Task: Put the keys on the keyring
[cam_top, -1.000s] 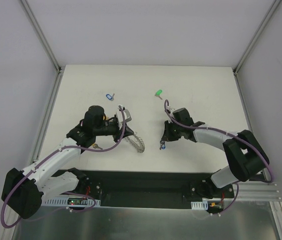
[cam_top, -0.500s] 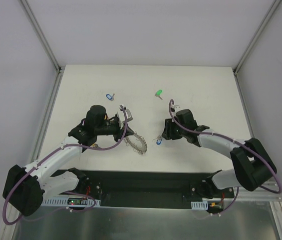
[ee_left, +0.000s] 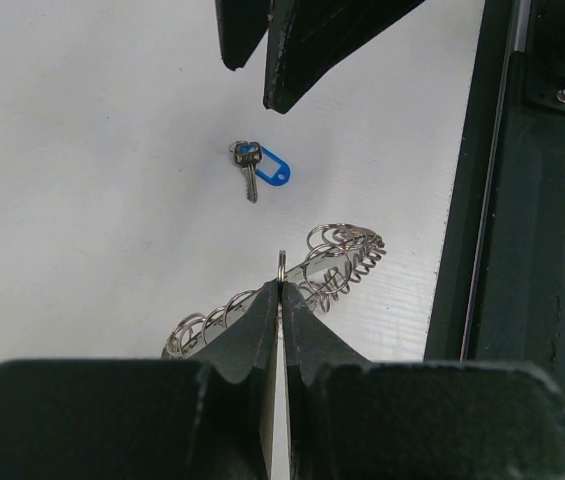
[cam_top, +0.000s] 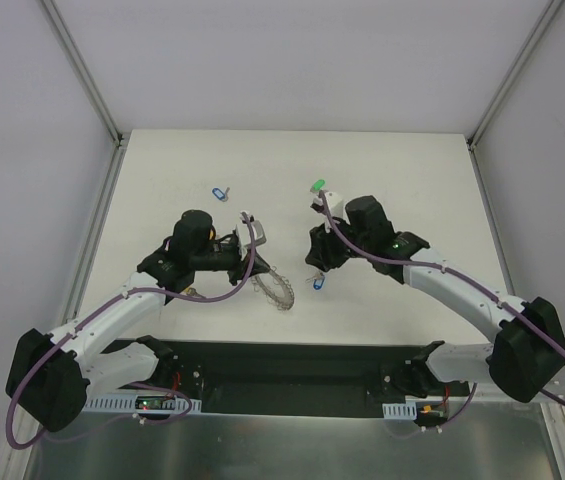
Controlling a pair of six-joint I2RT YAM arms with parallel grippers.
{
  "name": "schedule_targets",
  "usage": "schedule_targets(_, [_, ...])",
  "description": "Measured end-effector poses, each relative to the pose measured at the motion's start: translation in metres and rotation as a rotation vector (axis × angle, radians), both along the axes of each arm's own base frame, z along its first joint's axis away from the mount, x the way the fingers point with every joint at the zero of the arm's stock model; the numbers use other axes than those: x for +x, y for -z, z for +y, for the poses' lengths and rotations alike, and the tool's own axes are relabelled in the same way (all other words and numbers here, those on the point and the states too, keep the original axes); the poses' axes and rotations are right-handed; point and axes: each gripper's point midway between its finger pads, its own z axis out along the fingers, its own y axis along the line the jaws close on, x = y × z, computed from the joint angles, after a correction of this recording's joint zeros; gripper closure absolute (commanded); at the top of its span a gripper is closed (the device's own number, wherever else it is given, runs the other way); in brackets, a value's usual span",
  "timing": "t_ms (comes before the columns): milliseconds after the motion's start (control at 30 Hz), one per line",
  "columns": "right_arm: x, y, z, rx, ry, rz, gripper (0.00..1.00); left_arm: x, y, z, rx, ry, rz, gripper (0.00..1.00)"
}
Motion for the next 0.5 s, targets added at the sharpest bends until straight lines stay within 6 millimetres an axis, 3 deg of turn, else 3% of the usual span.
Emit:
schedule_targets(133, [-0.007,-0.044,0.028,0.077,-0.147,-0.097,0.56,-0.005,-0.004,-0.001,-0.013,0.026,-0.009,1.00])
schedule_targets(267, [-0.021,-0.071,0.050,0.132,-0.261,-0.151,0.57,-0.009,-0.011,-0.001,-0.030,0.042,-0.028,1.00])
schedule_targets(500, [-0.044,-0.080,0.071,0.173,-0.416,-0.156,0.58,-0.016,-0.016,-0.003,-0.051,0.068,-0.004,1.00])
